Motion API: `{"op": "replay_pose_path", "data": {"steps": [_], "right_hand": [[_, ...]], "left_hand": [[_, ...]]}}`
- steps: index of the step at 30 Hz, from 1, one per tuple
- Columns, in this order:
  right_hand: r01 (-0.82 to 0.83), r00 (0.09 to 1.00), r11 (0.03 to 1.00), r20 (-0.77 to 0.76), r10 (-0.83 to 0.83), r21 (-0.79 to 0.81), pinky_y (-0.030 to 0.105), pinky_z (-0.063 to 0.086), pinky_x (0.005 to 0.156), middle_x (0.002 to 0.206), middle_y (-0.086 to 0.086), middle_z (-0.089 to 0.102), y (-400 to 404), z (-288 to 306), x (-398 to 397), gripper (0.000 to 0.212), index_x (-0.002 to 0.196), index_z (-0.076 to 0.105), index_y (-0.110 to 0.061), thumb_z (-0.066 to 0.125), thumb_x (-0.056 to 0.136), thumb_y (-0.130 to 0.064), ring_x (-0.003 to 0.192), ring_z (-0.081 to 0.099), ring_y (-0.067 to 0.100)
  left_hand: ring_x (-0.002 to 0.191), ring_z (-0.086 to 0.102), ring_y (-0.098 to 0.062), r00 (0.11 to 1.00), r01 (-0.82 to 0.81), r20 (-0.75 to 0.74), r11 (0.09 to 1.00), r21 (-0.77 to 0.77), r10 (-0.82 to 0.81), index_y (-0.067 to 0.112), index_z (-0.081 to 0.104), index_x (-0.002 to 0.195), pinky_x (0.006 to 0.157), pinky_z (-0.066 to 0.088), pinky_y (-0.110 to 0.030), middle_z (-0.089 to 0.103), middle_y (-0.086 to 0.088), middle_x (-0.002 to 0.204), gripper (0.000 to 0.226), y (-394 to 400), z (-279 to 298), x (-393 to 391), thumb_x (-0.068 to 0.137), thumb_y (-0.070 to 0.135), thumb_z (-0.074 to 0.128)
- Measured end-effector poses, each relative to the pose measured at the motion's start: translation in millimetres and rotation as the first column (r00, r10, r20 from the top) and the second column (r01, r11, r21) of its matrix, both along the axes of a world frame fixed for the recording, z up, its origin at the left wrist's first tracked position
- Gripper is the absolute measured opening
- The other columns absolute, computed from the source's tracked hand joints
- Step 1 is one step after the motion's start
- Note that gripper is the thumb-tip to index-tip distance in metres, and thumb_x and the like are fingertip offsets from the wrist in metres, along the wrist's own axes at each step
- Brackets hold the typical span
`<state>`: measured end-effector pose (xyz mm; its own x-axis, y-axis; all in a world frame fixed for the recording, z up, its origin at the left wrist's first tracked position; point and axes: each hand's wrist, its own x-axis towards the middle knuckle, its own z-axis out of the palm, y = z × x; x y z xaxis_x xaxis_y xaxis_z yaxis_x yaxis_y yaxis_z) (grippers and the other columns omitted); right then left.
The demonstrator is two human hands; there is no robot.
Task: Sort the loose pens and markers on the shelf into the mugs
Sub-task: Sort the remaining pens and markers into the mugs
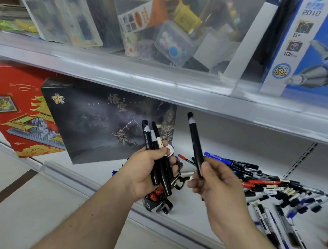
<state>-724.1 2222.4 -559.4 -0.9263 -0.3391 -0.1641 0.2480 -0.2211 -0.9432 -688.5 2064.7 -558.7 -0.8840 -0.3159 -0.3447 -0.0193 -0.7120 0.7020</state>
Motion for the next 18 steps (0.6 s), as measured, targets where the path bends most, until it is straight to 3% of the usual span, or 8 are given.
{"op": "replay_pose_path", "data": {"steps": [4,6,10,14,16,18], "right_hand": [[0.049,0.997,0.998,-0.069,-0.046,0.050,0.027,0.048,0.054,0.077,0.015,0.065,26,-8,-14,0.022,0.115,0.066,-0.009,0.054,0.097,-0.004,0.057,0.062,0.020],[0.052,0.995,0.994,-0.093,-0.043,0.096,0.031,0.048,0.060,0.084,0.016,0.067,31,-14,-18,0.025,0.116,0.067,-0.012,0.054,0.097,-0.003,0.060,0.064,0.020],[0.000,0.997,0.991,-0.071,0.010,0.137,0.031,0.048,0.066,0.073,0.007,0.064,11,-26,-8,0.014,0.097,0.068,-0.013,0.055,0.098,-0.007,0.069,0.065,0.021],[-0.081,0.995,0.987,-0.049,0.089,0.135,0.025,0.048,0.070,0.067,-0.010,0.069,-29,-31,14,0.018,0.090,0.066,-0.018,0.051,0.101,-0.018,0.072,0.063,0.009],[-0.084,0.994,0.983,-0.056,0.094,0.161,0.021,0.047,0.066,0.079,-0.007,0.071,-46,-34,20,0.018,0.095,0.065,-0.024,0.049,0.102,-0.021,0.067,0.062,0.000],[-0.033,0.995,0.981,-0.090,0.051,0.193,0.030,0.055,0.070,0.087,-0.004,0.073,-57,-38,23,0.017,0.096,0.063,-0.032,0.051,0.101,-0.021,0.073,0.067,0.003]], "left_hand": [[0.075,0.071,-0.021,1.000,0.010,0.000,0.999,-0.044,-0.010,0.014,0.060,0.111,0.069,0.059,-0.039,0.068,-0.001,0.080,0.023,-12,4,5,0.098,0.000,0.047],[0.080,0.072,-0.021,0.998,-0.062,-0.013,0.997,-0.035,0.062,0.015,0.061,0.106,0.076,0.057,-0.041,0.072,-0.001,0.084,0.024,-22,6,7,0.099,0.000,0.045],[0.079,0.074,-0.020,0.981,-0.167,-0.089,0.984,0.056,0.172,0.018,0.059,0.102,0.087,0.051,-0.044,0.073,-0.001,0.086,0.025,-24,3,6,0.098,-0.002,0.043],[0.083,0.072,-0.019,0.976,-0.168,-0.130,0.983,0.070,0.176,0.018,0.059,0.103,0.077,0.056,-0.042,0.070,0.001,0.082,0.024,-12,-1,-2,0.097,-0.001,0.046],[0.076,0.070,-0.016,0.975,-0.189,-0.115,0.982,0.027,0.190,0.019,0.059,0.106,0.065,0.056,-0.037,0.071,0.003,0.081,0.023,-5,-1,-5,0.097,0.001,0.047],[0.073,0.068,-0.018,0.970,-0.225,-0.091,0.974,0.000,0.224,0.018,0.057,0.113,0.058,0.057,-0.034,0.071,-0.001,0.085,0.023,0,-2,-7,0.098,0.003,0.048]]}}
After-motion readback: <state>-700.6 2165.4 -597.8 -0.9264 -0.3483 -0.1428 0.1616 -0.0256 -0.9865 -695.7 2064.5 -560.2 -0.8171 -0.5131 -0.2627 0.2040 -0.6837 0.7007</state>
